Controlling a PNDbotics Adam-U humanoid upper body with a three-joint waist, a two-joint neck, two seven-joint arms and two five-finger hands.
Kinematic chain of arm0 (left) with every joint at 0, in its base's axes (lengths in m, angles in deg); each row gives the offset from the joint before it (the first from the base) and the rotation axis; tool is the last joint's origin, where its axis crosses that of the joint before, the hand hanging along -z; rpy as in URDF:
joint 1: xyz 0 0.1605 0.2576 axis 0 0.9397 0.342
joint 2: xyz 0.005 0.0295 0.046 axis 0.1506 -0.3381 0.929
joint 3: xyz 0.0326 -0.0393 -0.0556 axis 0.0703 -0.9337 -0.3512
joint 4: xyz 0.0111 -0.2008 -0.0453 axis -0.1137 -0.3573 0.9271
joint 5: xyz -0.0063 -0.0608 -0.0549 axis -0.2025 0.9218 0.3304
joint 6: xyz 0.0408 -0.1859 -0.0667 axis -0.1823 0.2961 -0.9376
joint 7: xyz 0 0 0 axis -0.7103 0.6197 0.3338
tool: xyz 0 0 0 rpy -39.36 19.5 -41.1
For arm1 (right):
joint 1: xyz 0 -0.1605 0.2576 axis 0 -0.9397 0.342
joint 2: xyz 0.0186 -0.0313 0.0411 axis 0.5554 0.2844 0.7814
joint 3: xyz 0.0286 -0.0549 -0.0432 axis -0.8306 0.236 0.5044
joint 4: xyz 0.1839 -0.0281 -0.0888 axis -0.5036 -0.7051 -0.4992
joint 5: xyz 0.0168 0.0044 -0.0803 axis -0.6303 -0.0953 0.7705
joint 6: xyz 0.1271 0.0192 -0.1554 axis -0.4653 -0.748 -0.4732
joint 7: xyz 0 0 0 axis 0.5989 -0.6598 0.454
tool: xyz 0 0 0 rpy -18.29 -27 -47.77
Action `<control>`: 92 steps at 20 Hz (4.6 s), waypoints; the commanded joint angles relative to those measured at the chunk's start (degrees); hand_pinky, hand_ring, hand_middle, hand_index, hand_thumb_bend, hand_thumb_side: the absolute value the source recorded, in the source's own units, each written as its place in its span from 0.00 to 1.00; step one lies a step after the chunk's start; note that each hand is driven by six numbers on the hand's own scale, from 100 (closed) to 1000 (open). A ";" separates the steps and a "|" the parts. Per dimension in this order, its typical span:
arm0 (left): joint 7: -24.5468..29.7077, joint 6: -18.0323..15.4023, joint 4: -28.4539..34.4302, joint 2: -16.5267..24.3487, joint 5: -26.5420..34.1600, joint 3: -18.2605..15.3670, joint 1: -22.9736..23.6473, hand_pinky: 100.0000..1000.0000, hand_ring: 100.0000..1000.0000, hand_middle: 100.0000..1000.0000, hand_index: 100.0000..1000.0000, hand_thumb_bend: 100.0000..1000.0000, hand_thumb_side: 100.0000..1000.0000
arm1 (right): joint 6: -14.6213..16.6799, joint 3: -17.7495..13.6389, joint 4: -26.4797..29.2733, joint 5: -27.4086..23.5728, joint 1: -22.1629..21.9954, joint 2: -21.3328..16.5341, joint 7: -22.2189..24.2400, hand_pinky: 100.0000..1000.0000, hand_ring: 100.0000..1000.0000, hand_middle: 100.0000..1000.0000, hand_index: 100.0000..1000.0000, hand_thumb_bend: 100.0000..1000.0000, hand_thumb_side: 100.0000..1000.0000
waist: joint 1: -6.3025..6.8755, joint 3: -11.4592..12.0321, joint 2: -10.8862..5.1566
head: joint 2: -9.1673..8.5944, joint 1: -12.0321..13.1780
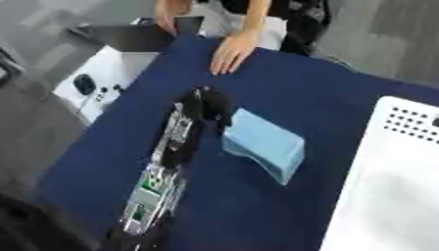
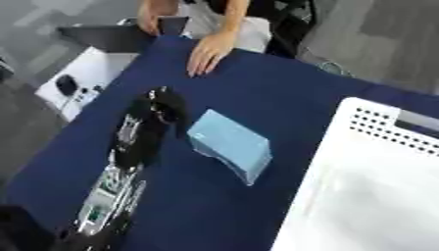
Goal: Pick up objects on the table and place them in the box.
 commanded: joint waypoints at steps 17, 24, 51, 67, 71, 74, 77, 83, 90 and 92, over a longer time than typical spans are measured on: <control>2.27 -3.88 1.09 5.64 -11.44 -1.73 0.71 0.19 0.54 0.67 0.79 0.49 0.12 | 0.49 -0.51 0.78 1.75 0.34 -0.79 1.18 0.80 0.65 0.64 0.99 0.00 0.70 | 1.19 -0.51 0.31 | -0.62 -2.35; -1.09 -9.14 -2.03 21.01 -33.86 -1.00 0.14 0.30 0.59 0.69 0.79 0.74 0.07 | 0.10 -0.22 0.78 1.44 1.23 -1.84 1.18 0.79 0.65 0.63 0.96 0.00 0.71 | 3.15 -2.29 0.55 | 1.19 -6.20; -20.45 -19.75 -19.92 51.06 -65.01 10.81 -9.94 0.59 0.67 0.68 0.82 0.85 0.35 | -0.84 1.34 0.78 2.74 3.25 -2.51 1.18 0.80 0.65 0.64 1.00 0.00 0.70 | 5.31 -5.42 2.78 | 10.50 -10.96; -20.69 -20.27 -24.44 52.22 -71.38 12.89 -13.33 0.67 0.72 0.71 0.85 0.86 0.43 | -1.00 1.52 0.78 2.56 3.60 -2.54 1.18 0.80 0.65 0.64 0.99 0.00 0.70 | 5.51 -5.82 2.87 | 10.61 -12.27; -19.90 -19.70 -26.01 51.28 -73.08 13.17 -14.47 0.68 0.72 0.73 0.86 0.87 0.47 | -1.03 1.55 0.78 2.55 3.64 -2.49 1.18 0.80 0.65 0.64 0.99 0.00 0.70 | 5.45 -5.86 2.88 | 10.61 -12.25; -16.99 -19.84 -27.89 49.28 -74.03 13.79 -15.75 0.71 0.75 0.76 0.89 0.89 0.52 | -1.06 1.62 0.78 2.49 3.66 -2.40 1.18 0.80 0.65 0.64 1.00 0.00 0.70 | 5.31 -5.88 2.83 | 10.61 -12.06; -11.36 -20.38 -30.07 46.14 -74.65 14.34 -17.39 0.72 0.76 0.79 0.91 0.90 0.58 | -1.16 1.69 0.78 2.31 3.79 -2.16 1.18 0.80 0.65 0.64 0.99 0.00 0.70 | 5.10 -6.03 2.81 | 10.61 -11.95; -1.65 -21.15 -32.63 42.64 -71.88 15.26 -19.04 0.71 0.77 0.80 0.93 0.83 0.64 | -1.36 1.85 0.78 2.27 3.96 -2.05 1.18 0.80 0.65 0.64 1.00 0.00 0.70 | 4.97 -6.13 2.95 | 10.61 -11.92; 4.72 -20.80 -32.48 39.78 -66.94 15.20 -19.72 0.67 0.74 0.80 0.91 0.72 0.65 | -1.30 1.84 0.78 2.21 4.07 -1.92 1.18 0.80 0.65 0.64 1.00 0.00 0.70 | 4.80 -6.17 3.00 | 10.61 -12.03; 5.74 -20.76 -32.40 39.73 -65.81 15.30 -19.63 0.65 0.73 0.77 0.89 0.70 0.64 | -1.31 1.83 0.78 2.19 4.08 -1.92 1.18 0.80 0.65 0.64 1.00 0.00 0.70 | 4.79 -6.17 3.00 | 10.61 -12.02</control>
